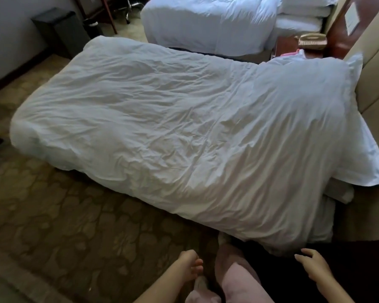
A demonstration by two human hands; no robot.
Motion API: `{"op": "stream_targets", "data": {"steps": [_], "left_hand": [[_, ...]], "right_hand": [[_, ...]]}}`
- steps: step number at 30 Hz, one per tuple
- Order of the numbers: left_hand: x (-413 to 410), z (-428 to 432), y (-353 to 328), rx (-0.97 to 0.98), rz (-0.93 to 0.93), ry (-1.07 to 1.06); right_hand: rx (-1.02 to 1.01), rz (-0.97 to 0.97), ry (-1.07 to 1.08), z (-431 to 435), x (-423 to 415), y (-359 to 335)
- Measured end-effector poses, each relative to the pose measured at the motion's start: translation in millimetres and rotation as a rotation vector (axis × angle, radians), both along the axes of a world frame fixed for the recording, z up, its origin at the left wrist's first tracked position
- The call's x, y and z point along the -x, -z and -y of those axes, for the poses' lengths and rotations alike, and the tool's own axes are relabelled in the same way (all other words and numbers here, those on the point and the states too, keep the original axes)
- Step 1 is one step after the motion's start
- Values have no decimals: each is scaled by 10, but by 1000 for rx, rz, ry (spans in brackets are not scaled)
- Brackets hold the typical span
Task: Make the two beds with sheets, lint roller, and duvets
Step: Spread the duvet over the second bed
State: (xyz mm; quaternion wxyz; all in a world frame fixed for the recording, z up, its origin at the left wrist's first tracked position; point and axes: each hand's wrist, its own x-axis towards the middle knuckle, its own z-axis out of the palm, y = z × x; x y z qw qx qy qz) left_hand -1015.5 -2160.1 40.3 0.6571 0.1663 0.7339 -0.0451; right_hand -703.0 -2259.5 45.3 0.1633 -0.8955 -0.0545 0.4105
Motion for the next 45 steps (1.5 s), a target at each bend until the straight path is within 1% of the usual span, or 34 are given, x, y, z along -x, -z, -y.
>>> {"op": "stream_targets", "data": {"steps": [4, 7, 9, 11, 13, 16, 17, 21, 24, 25, 28, 33, 37, 38, 39, 41, 42, 45], "left_hand": [[12, -300, 28, -48, 25, -61], [36, -584, 84, -93, 46, -99], [25, -816, 56, -76, 19, -130], [-32, -1092, 59, -77, -36, -129], [-151, -1402, 8, -132, -37, -150], [-566, -1906, -54, -205, 9, -169], [-740, -2038, -56, -219, 16, -142], [-1442, -2340, -169, -245, 66, 90], [-1875, -2443, -192, -230, 110, 206], [-1986, -2453, -180, -215, 112, 245], [-2224, -2494, -87, -212, 113, 344], [-2377, -2546, 88, -209, 98, 443], [-2286, -2558, 99, -210, 72, 483], [-2253, -2575, 94, -210, 59, 488], [-2211, -2592, 91, -209, 46, 487], [-2131, -2627, 71, -204, 22, 471], [-2095, -2638, 59, -199, 16, 465], [-2007, -2665, 33, -187, 14, 455]], "right_hand": [[-12, -30, -87, -359, 81, 132], [-77, -60, -114, -826, 113, 174], [-102, -86, -169, -1176, 39, 147], [-122, -58, -194, -1536, -181, 55], [-175, 13, -165, -1847, -540, -114], [-249, 130, -47, -2191, -1231, -366], [-270, 155, -2, -2237, -1472, -417], [-294, 193, 105, -2207, -2199, -521], [-376, 93, 238, -2073, -2485, -404], [-366, 61, 266, -2023, -2544, -320], [-363, -83, 338, -2003, -2528, -184], [-345, -217, 353, -2033, -2253, 187], [-301, -255, 385, -1948, -2045, 427], [-275, -243, 384, -1888, -2011, 411], [-240, -191, 402, -1809, -2001, 419], [-189, -18, 408, -1642, -2063, 408], [-179, 40, 400, -1583, -2107, 418], [-147, 84, 382, -1603, -2183, 395]]}}
